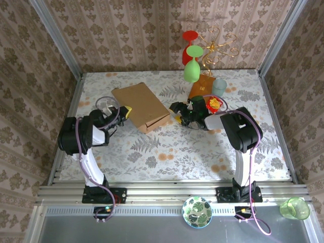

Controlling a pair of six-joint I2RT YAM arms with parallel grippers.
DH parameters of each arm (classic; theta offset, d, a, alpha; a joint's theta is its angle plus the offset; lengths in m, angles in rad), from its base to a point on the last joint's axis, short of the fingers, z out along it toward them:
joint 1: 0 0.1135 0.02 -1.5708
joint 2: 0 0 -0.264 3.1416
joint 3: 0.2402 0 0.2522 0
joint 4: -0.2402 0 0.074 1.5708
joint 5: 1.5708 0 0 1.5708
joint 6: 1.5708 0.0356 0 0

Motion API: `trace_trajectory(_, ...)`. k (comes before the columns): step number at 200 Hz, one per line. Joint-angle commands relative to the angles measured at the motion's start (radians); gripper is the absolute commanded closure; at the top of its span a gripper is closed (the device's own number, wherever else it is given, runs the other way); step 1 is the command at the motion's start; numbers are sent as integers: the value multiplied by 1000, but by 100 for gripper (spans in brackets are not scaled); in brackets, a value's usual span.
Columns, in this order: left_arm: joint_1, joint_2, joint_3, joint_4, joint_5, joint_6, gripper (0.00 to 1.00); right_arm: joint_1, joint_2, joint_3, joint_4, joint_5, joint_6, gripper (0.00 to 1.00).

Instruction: Fold the paper box

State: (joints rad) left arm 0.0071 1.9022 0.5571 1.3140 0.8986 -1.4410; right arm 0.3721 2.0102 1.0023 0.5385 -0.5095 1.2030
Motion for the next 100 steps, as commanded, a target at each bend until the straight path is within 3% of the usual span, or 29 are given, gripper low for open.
trace_trajectory(1,0,3,-18,-2,29,-4,100,8,-13,4,-22,-23,-20,21)
trace_trajectory(51,26,36,-32,-2,21,1,100,15,-9,34,-45,-27,-14,22)
trace_trajectory(62,37,45,-37,-4,20,-9,89,17,-11,39,-53,-26,-16,22)
trace_trajectory(78,43,54,-50,-5,21,-18,85,18,-14,41,-60,-24,-16,22)
trace_trajectory(93,51,60,-74,-6,2,-18,68,20,-15,42,-67,-23,-18,22)
trace_trajectory(100,51,65,-83,-7,-5,-16,65,19,-16,43,-70,-24,-19,22)
